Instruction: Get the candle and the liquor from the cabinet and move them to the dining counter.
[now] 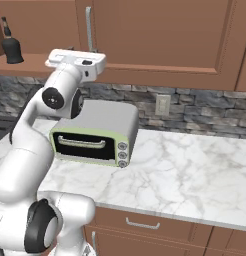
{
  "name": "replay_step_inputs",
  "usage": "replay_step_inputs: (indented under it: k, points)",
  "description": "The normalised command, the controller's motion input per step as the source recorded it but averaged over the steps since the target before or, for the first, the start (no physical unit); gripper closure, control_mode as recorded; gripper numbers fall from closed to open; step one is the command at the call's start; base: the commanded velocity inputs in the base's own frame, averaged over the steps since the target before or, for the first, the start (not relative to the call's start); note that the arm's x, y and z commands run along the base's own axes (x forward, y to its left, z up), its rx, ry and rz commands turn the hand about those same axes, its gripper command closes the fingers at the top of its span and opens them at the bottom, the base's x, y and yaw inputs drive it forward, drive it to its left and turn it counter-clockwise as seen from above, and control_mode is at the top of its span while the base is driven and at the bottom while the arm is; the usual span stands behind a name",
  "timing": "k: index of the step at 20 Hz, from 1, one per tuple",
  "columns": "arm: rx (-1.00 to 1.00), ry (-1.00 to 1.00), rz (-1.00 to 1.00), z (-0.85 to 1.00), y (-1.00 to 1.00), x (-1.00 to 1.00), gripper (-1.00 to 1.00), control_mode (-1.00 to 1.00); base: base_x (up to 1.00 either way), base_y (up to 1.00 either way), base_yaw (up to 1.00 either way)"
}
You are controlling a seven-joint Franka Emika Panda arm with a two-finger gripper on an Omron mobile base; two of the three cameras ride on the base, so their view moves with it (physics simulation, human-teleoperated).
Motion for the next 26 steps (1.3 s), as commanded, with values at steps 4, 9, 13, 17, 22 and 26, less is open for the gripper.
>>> replay_step_inputs:
  k: [4,9,13,17,22,26]
  points:
    - [0.0,0.0,0.0,0.0,0.0,0.45,-1.0,-1.0,0.0,0.0,0.0]
    - [0.0,0.0,0.0,0.0,0.0,0.47,-1.0,-1.0,0.0,0.0,0.0]
    - [0.0,0.0,0.0,0.0,0.0,0.46,-1.0,-1.0,0.0,0.0,0.0]
    - [0.0,0.0,0.0,0.0,0.0,0.4,-1.0,-1.0,0.0,0.0,0.0]
    - [0.0,0.0,0.0,0.0,0.0,0.36,-1.0,-1.0,0.0,0.0,0.0]
    - [0.0,0.0,0.0,0.0,0.0,0.28,-1.0,-1.0,0.0,0.0,0.0]
